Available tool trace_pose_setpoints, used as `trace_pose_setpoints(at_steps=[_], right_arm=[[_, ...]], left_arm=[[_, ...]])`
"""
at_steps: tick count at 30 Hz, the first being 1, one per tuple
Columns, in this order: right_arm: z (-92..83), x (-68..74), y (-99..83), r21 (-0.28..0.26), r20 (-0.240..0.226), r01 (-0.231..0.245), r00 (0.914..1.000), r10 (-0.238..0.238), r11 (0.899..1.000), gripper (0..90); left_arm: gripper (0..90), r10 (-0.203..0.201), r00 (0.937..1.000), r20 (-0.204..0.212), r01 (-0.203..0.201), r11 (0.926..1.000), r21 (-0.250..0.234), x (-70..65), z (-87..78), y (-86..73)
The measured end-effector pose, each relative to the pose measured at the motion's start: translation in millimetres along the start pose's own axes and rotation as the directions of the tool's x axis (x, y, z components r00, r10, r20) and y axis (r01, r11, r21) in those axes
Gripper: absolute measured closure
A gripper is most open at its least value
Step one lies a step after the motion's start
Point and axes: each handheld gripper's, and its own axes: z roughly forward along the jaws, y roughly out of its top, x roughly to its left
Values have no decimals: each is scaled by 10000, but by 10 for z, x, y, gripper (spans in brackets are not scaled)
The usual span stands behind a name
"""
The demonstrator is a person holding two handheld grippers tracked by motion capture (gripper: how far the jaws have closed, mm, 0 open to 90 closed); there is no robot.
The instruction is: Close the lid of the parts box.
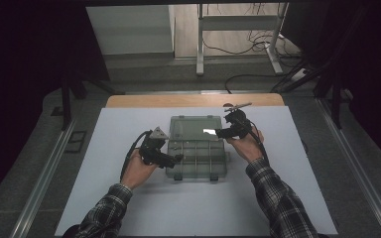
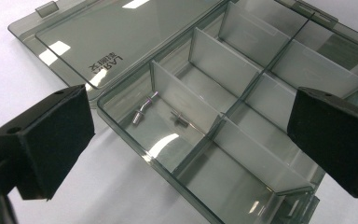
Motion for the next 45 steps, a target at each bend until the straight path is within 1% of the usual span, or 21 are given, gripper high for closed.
trace_pose_setpoints(at_steps=[3, 9, 12, 14, 18, 21, 24, 27, 30, 31, 36, 38, 41, 44, 45], right_arm=[[67, -42, 40, 41, 65, -139, 9999, 138, 9999, 360], [234, -98, 106, 417, 106, -262, 9996, 258, 9988, 539], [322, -104, 117, 685, 136, -342, 9994, 334, 9971, 602], [381, -109, 124, 839, 317, -347, 9990, 321, 9959, 650], [475, -133, 136, 1092, 407, -618, 9975, 577, 9921, 718], [519, -141, 138, 1152, 439, -750, 9966, 703, 9905, 754], [550, -131, 141, 1216, 372, -824, 9962, 785, 9891, 794], [559, -93, 160, 1353, 642, -868, 9948, 787, 9870, 811], [563, -81, 179, 1433, 772, -973, 9932, 869, 9849, 834], [564, -70, 184, 1431, 841, -917, 9932, 802, 9854, 839], [586, 0, 203, 1359, 1030, -308, 9945, 168, 9902, 860], [593, 19, 211, 1366, 1033, -179, 9946, 37, 9905, 865], [597, 20, 217, 1358, 965, -96, 9953, -36, 9907, 866], [595, 6, 221, 1361, 836, -159, 9965, 46, 9906, 864], [596, -7, 226, 1370, 755, -247, 9970, 145, 9903, 860]], left_arm=[[9, 5, 10000, -9, -5, 10000, -19, 5, -6, 0], [10, -31, 10000, -37, 31, 10000, -52, 27, -18, -5], [11, -18, 10000, -42, 18, 10000, -55, 41, -27, -8], [11, -60, 10000, -55, 60, 10000, -76, 48, -32, -11], [12, -108, 9999, -93, 107, 9999, -93, 64, -43, -15], [12, -145, 9999, -90, 144, 9998, -110, 73, -47, -20], [13, -131, 9999, -107, 130, 9999, -101, 82, -49, -23], [13, -124, 9999, -117, 123, 9999, -94, 83, -50, -22], [13, -129, 9998, -117, 128, 9999, -93, 78, -49, -19], [13, -131, 9998, -118, 130, 9999, -88, 75, -48, -18], [13, -103, 9998, -140, 101, 9999, -95, 70, -52, -14], [13, -120, 9998, -145, 119, 9999, -123, 75, -60, -13], [13, -150, 9998, -151, 148, 9998, -165, 88, -71, -16], [13, -197, 9997, -148, 194, 9996, -188, 97, -78, -18], [14, -202, 9997, -148, 200, 9996, -191, 99, -78, -17]])
